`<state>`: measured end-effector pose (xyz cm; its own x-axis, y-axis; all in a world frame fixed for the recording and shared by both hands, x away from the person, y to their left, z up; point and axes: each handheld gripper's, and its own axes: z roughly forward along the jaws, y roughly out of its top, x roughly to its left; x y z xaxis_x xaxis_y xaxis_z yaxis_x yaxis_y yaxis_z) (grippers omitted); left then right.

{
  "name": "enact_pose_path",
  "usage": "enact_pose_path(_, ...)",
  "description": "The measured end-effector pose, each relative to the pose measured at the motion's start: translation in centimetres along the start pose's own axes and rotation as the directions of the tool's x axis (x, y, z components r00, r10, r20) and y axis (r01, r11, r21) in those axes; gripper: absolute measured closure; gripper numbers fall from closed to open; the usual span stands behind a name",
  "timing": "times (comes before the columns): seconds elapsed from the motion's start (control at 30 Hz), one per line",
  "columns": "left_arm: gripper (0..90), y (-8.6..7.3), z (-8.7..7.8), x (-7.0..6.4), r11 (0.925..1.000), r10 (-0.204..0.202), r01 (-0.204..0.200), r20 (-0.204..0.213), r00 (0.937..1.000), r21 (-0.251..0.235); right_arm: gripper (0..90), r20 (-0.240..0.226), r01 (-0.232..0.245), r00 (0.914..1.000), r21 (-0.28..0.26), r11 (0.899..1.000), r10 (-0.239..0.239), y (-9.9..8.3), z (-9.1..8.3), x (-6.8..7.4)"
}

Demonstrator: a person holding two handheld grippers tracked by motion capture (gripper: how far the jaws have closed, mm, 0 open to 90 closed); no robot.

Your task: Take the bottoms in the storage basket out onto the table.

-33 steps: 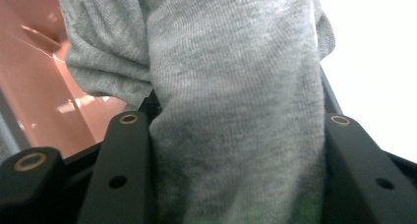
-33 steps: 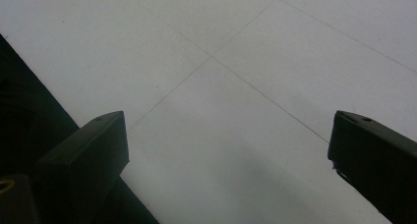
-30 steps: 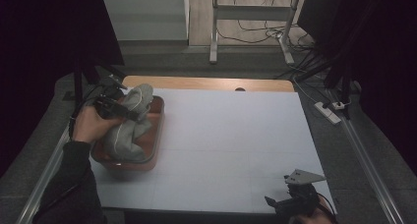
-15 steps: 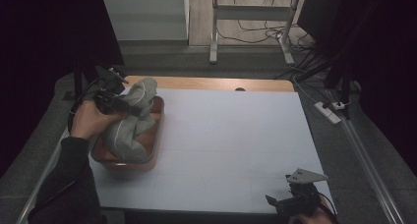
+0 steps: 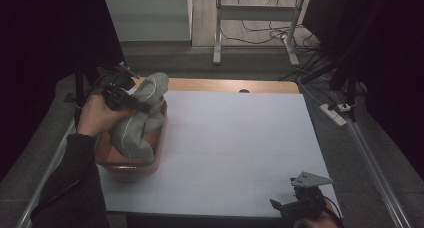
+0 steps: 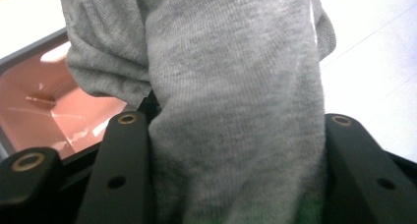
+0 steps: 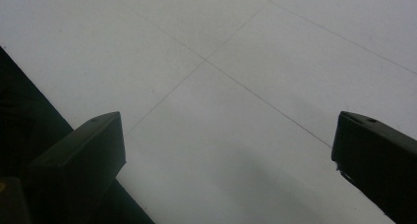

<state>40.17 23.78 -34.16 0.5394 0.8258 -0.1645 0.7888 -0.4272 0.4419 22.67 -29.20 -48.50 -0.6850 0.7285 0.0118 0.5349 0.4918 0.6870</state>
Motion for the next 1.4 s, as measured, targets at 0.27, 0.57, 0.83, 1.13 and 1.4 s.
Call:
enact_pose_path(0.27,52.1,1.6,0.0,-1.8,0.9992,0.041,-0.041,0.012,0.9991,-0.006,0.0,-0.002,0.0,1.0,0.0,1.0,0.0,0.0,0.0,0.0)
enact_pose_path(0.57,51.9,3.0,0.8,-3.9,0.9965,0.083,-0.083,0.023,0.9963,-0.009,0.1,-0.007,-0.003,1.0,-0.011,1.0,0.003,-0.1,-0.1,-0.1)
enact_pose_path(0.83,51.8,3.8,1.7,-5.3,0.9929,0.119,-0.119,0.031,0.9924,-0.004,0.1,-0.008,-0.005,1.0,-0.013,1.0,0.005,-0.1,-0.1,-0.1)
enact_pose_path(1.13,51.8,4.9,2.8,-7.2,0.9871,0.16,-0.16,0.046,0.9861,0.0,0.1,-0.01,-0.003,0.9999,-0.013,1.0,0.003,-0.1,-0.1,-0.1)
enact_pose_path(1.4,51.7,5.8,4.0,-8.9,0.9803,0.197,-0.197,0.059,0.9786,0.004,0.1,-0.013,-0.002,0.9999,-0.014,1.0,0.002,-0.1,-0.1,-0.1)
